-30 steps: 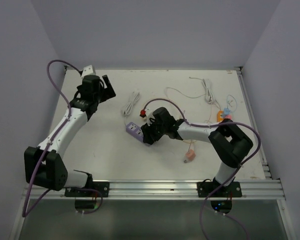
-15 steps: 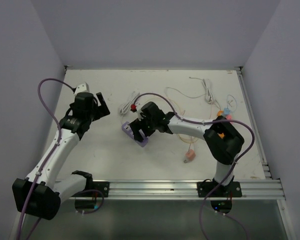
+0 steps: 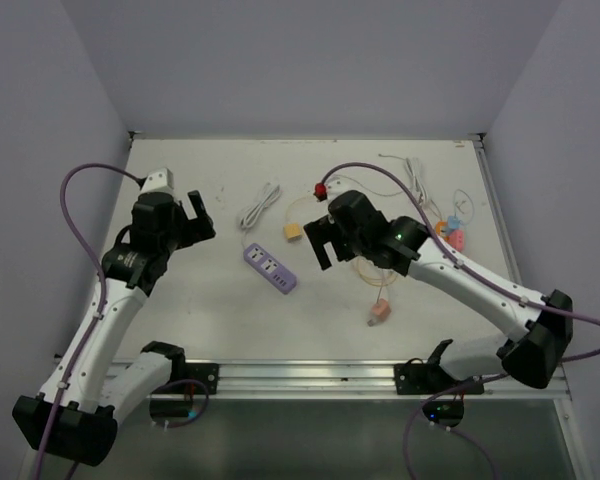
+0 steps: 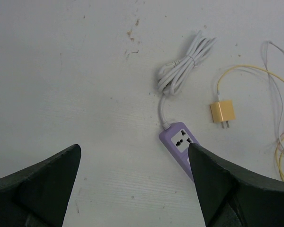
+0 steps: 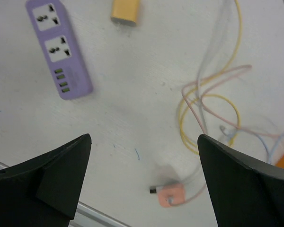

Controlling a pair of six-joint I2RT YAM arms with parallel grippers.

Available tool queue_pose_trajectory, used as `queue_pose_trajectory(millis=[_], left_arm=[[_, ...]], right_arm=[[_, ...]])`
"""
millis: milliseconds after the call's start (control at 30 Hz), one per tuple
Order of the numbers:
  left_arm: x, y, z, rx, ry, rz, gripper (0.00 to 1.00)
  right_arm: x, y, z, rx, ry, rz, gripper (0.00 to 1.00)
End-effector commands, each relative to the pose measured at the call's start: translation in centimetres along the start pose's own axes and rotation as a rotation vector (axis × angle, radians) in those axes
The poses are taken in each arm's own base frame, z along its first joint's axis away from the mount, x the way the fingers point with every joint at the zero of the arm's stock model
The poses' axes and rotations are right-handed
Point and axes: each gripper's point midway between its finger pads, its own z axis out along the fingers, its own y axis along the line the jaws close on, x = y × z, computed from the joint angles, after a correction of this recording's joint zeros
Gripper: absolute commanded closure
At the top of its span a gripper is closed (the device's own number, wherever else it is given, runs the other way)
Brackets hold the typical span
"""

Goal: Pull the plug off the socket

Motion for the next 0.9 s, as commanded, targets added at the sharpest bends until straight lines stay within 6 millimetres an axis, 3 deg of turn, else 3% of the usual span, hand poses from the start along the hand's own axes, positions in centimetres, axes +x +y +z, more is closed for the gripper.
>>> queue_pose_trajectory(millis=[0,167,300,333,433,667,867], left_arm=[[-0.8,-0.9,-1.1,0.055,-0.011,0.030,0.00],[-0.6,-1.2,-0.7,0.074,-0.003,0.038,0.00],[-0.1,-1.5,-0.1,0.087,0.014,0.042,0.01],[0.2,-1.5,0.1,0.088,0.024,0.042,0.00],[0.5,-1.8,0.3,0.102,0.034,0.041,0.00],[1.1,-1.6,0.5,0.102,0.047,0.046,0.00],[1.3,-1.6,0.5,0.107,0.051,0.046,0.00]], right_arm=[[6.8,-5.1,-3.0,0.237,0.190,0.013,0.01],[13.0,-6.5,-4.5,0.249,0.306,0.135,0.01],[15.9,-6.9,-3.7,0.239,0.339,0.269,0.01],[17.4,-7.6,-3.2,0.252,0.370,0.313,0.01],[18.1,-7.5,-1.2,0.199,0.352,0.425,0.02],[17.7,-6.3,2.4,0.106,0.344,0.487,0.06],[18.4,-7.5,4.9,0.184,0.355,0.537,0.12]])
